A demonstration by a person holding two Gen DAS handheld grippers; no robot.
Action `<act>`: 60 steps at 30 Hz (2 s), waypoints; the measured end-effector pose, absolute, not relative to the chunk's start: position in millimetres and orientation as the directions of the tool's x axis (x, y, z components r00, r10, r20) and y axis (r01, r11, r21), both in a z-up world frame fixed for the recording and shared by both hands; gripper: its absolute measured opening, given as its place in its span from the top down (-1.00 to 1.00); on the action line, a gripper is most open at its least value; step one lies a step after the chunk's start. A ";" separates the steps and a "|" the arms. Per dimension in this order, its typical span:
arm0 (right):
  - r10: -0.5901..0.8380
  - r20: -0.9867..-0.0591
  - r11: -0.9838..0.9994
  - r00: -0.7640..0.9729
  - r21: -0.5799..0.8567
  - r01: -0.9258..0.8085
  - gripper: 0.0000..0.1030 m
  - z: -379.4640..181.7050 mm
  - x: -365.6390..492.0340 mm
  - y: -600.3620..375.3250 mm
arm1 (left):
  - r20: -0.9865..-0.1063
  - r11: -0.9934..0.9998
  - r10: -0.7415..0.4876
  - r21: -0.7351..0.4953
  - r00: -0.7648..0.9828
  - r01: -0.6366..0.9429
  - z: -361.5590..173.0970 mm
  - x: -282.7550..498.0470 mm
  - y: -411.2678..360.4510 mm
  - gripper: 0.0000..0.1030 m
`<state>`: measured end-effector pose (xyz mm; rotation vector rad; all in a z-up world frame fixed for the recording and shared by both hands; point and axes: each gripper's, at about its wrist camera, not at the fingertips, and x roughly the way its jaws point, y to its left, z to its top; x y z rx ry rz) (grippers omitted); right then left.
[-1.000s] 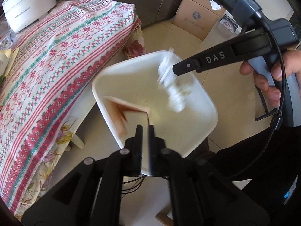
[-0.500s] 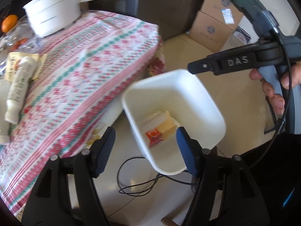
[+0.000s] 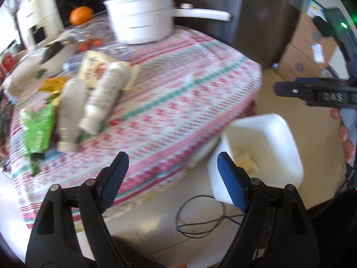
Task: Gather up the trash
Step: 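Grasp the white bottle with the right gripper while the left grasps the frosted bottle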
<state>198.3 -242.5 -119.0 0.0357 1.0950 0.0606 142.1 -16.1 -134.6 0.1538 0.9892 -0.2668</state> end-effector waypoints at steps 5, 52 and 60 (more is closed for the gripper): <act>0.076 -0.873 0.997 0.482 0.065 -0.040 -0.62 -115.7 208.6 -221.7 | -0.826 0.984 -0.074 0.032 0.559 0.177 -124.1 157.8 26.5 -0.59; 0.267 -0.886 0.964 0.379 0.251 -0.093 -0.63 -192.6 339.4 -66.9 | -0.958 0.993 -0.092 -0.068 0.272 0.096 -189.9 330.6 121.0 0.34; 0.332 -0.874 0.943 0.355 0.315 -0.107 -0.63 -200.1 352.8 -53.9 | -0.921 0.995 -0.104 -0.098 0.376 0.036 -159.5 297.5 134.7 0.36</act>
